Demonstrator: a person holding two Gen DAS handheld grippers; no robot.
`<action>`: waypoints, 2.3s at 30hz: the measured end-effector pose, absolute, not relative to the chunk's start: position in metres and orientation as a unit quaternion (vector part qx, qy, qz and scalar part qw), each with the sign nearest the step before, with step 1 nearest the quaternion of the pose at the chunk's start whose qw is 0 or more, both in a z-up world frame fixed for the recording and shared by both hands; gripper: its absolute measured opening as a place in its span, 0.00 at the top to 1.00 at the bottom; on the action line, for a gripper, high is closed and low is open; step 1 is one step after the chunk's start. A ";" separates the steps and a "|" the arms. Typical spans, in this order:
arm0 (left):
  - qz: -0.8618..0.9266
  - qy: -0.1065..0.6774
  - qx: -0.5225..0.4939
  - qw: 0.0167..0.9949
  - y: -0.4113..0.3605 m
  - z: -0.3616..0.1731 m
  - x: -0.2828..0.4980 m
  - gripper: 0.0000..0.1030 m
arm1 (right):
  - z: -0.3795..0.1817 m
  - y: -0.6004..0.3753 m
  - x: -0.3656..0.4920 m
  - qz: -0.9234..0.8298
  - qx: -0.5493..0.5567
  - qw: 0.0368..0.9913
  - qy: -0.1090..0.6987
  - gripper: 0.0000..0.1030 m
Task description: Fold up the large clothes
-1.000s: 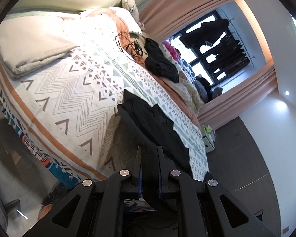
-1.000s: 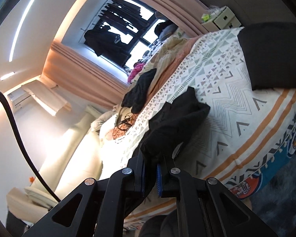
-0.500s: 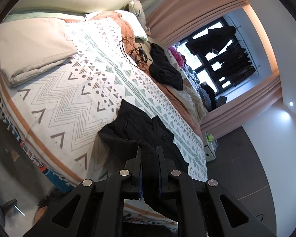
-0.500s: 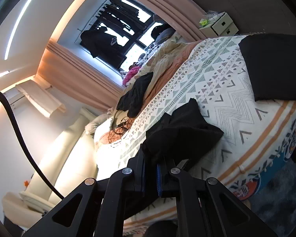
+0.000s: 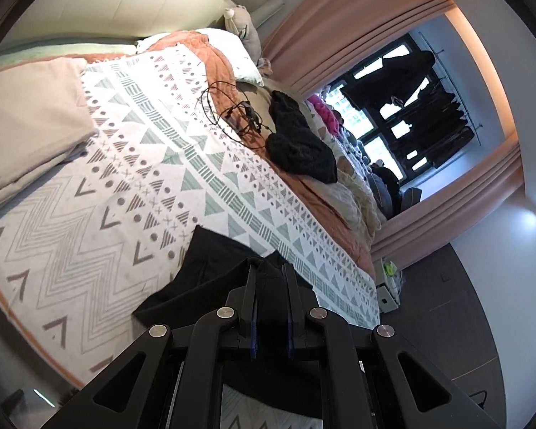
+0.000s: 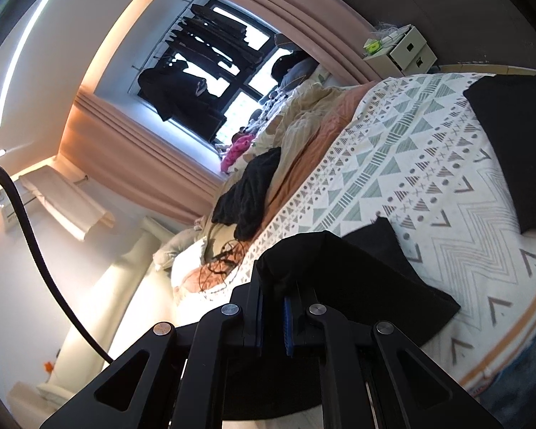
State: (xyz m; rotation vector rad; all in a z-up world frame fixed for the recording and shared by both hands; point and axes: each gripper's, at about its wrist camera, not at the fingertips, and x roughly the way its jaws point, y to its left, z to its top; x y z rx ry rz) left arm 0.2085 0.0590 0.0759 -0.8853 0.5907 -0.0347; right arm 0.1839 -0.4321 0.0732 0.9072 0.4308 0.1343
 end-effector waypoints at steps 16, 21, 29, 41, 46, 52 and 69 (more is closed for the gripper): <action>0.004 0.312 -0.400 0.862 0.051 0.045 0.371 0.89 | 0.048 -0.438 0.344 0.044 0.476 0.856 0.196 0.91; 0.023 0.337 -0.391 0.856 0.049 0.008 0.412 0.89 | 0.019 -0.439 0.384 0.034 0.483 0.849 0.211 0.91; 0.035 0.383 -0.384 0.840 0.048 -0.060 0.462 0.88 | -0.046 -0.438 0.432 0.020 0.463 0.845 0.268 0.91; 0.012 0.358 -0.337 0.871 0.035 -0.042 0.467 0.23 | -0.074 -0.452 0.449 0.018 0.468 0.836 0.285 0.26; 0.024 0.379 -0.314 0.870 0.040 -0.047 0.448 0.23 | -0.068 -0.452 0.442 0.005 0.431 0.848 0.308 0.26; 0.037 0.410 -0.286 0.865 0.045 -0.064 0.419 0.23 | -0.077 -0.452 0.430 -0.015 0.373 0.858 0.353 0.26; 0.009 0.474 -0.233 0.849 0.046 -0.120 0.350 0.36 | -0.096 -0.468 0.343 -0.030 0.286 0.858 0.426 0.26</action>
